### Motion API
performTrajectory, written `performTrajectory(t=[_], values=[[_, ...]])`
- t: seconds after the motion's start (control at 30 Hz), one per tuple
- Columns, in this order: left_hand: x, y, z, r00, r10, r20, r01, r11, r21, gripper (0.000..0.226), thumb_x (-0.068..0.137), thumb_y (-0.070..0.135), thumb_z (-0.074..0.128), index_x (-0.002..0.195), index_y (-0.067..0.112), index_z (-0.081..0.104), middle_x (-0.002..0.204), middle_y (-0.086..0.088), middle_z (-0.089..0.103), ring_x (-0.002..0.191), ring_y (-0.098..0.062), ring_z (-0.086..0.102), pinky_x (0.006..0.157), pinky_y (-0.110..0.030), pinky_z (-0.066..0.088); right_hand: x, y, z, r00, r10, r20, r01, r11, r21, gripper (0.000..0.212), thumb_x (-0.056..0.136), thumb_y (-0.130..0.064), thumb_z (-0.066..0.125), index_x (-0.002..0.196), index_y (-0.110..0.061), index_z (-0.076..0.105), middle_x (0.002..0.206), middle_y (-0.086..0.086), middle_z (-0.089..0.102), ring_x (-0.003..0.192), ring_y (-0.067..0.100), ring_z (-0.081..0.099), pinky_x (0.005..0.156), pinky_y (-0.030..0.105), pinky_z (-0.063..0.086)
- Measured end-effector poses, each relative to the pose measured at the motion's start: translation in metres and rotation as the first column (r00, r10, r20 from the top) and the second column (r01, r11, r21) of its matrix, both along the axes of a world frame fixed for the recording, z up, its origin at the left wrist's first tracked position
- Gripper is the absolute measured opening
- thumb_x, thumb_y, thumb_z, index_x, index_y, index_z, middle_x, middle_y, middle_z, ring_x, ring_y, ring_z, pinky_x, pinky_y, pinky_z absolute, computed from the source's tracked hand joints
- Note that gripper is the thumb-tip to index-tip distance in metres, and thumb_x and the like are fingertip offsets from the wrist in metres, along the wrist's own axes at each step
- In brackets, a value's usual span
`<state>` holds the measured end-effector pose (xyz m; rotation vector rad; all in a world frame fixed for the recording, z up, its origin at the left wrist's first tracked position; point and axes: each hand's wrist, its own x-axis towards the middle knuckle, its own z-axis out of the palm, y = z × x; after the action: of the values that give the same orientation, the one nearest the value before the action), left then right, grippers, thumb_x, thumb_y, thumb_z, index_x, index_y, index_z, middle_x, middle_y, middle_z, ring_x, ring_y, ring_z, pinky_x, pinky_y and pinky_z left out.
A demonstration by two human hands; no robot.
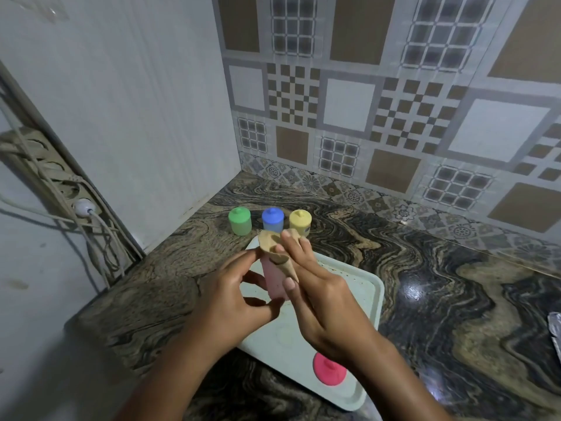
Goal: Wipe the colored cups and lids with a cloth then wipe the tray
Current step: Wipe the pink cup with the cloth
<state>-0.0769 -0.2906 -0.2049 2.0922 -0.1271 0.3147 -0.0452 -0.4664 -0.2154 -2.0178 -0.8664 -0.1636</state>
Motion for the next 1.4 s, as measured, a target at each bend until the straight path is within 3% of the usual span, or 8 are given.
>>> performTrajectory(t=[0.27, 0.43, 0.57, 0.73, 0.87, 0.97, 1.23, 1.4], values=[[0.008, 0.023, -0.003, 0.994, 0.063, 0.094, -0.066, 0.997, 0.036, 0.08, 0.057, 0.011, 0.087, 0.13, 0.032, 0.062, 0.126, 0.013, 0.058, 0.093, -0.015, 0.066, 0.056, -0.027, 0.058, -0.022, -0.013, -0.016, 0.997, 0.071, -0.006, -0.069, 0.989, 0.133, 0.034, 0.105, -0.013, 0.043, 0.119, 0.001, 0.07, 0.138, -0.002, 0.064, 0.146, 0.017, 0.043, 0.118, 0.032, 0.038], [0.014, 0.036, 0.001, 0.99, 0.055, 0.132, -0.066, 0.995, 0.081, 0.075, 0.061, 0.005, 0.085, 0.126, 0.034, 0.059, 0.128, 0.006, 0.055, 0.114, -0.016, 0.062, 0.064, -0.026, 0.058, -0.028, -0.028, -0.027, 0.992, 0.071, -0.101, -0.062, 0.993, 0.096, 0.023, 0.107, -0.013, 0.045, 0.103, -0.018, 0.067, 0.089, -0.035, 0.059, 0.093, -0.016, 0.061, 0.079, 0.013, 0.045], [0.014, 0.039, 0.001, 0.989, 0.052, 0.135, -0.061, 0.996, 0.062, 0.085, 0.066, 0.001, 0.084, 0.14, 0.027, 0.052, 0.137, 0.004, 0.053, 0.108, -0.015, 0.066, 0.066, -0.027, 0.061, -0.029, -0.032, -0.021, 0.903, 0.11, -0.415, 0.096, 0.89, 0.446, 0.052, 0.108, -0.039, 0.037, 0.095, -0.007, 0.076, 0.068, 0.009, 0.069, 0.051, 0.031, 0.054, 0.051, 0.038, 0.044], [0.008, 0.032, 0.006, 0.978, 0.005, 0.206, -0.033, 0.991, 0.132, 0.086, 0.068, -0.003, 0.084, 0.142, 0.024, 0.052, 0.142, 0.003, 0.048, 0.112, -0.013, 0.063, 0.066, -0.026, 0.062, -0.01, -0.023, 0.02, 0.956, -0.116, -0.271, 0.251, 0.8, 0.545, 0.055, 0.106, -0.018, 0.034, 0.076, -0.044, 0.073, 0.066, -0.025, 0.064, 0.061, -0.01, 0.053, 0.056, 0.008, 0.04], [0.009, 0.023, 0.012, 0.965, -0.056, 0.255, 0.004, 0.979, 0.202, 0.084, 0.067, -0.001, 0.087, 0.142, 0.016, 0.052, 0.137, 0.002, 0.052, 0.109, -0.012, 0.065, 0.067, -0.025, 0.062, 0.0, -0.008, 0.038, 0.995, -0.1, 0.029, 0.085, 0.939, 0.334, 0.034, 0.107, -0.019, 0.038, 0.121, -0.017, 0.07, 0.149, 0.0, 0.056, 0.127, 0.006, 0.058, 0.099, 0.027, 0.047], [0.009, 0.018, 0.017, 0.957, -0.07, 0.283, 0.002, 0.972, 0.234, 0.075, 0.069, 0.006, 0.087, 0.137, 0.014, 0.057, 0.134, 0.004, 0.054, 0.105, -0.011, 0.066, 0.067, -0.023, 0.061, 0.004, 0.012, 0.032, 0.986, 0.016, 0.164, -0.039, 0.99, 0.136, 0.043, 0.104, -0.006, 0.044, 0.147, 0.0, 0.048, 0.162, 0.012, 0.033, 0.154, 0.024, 0.027, 0.126, 0.051, 0.023], [0.011, 0.029, 0.021, 0.953, 0.024, 0.301, -0.063, 0.991, 0.119, 0.078, 0.059, 0.008, 0.095, 0.13, 0.007, 0.061, 0.129, -0.004, 0.06, 0.113, -0.012, 0.065, 0.085, -0.019, 0.057, -0.015, 0.01, -0.006, 0.99, 0.073, 0.118, -0.09, 0.985, 0.147, 0.043, 0.106, -0.018, 0.041, 0.145, -0.001, 0.051, 0.16, 0.012, 0.038, 0.152, 0.03, 0.029, 0.122, 0.051, 0.03], [0.012, 0.04, 0.02, 0.956, 0.033, 0.292, -0.06, 0.995, 0.084, 0.089, 0.066, -0.002, 0.087, 0.144, 0.02, 0.05, 0.137, -0.002, 0.049, 0.112, -0.018, 0.063, 0.06, -0.027, 0.062, -0.027, -0.003, -0.02, 0.992, 0.129, -0.004, -0.127, 0.98, 0.153, 0.039, 0.107, -0.021, 0.041, 0.132, -0.003, 0.065, 0.149, 0.004, 0.056, 0.145, 0.022, 0.045, 0.113, 0.051, 0.044]])
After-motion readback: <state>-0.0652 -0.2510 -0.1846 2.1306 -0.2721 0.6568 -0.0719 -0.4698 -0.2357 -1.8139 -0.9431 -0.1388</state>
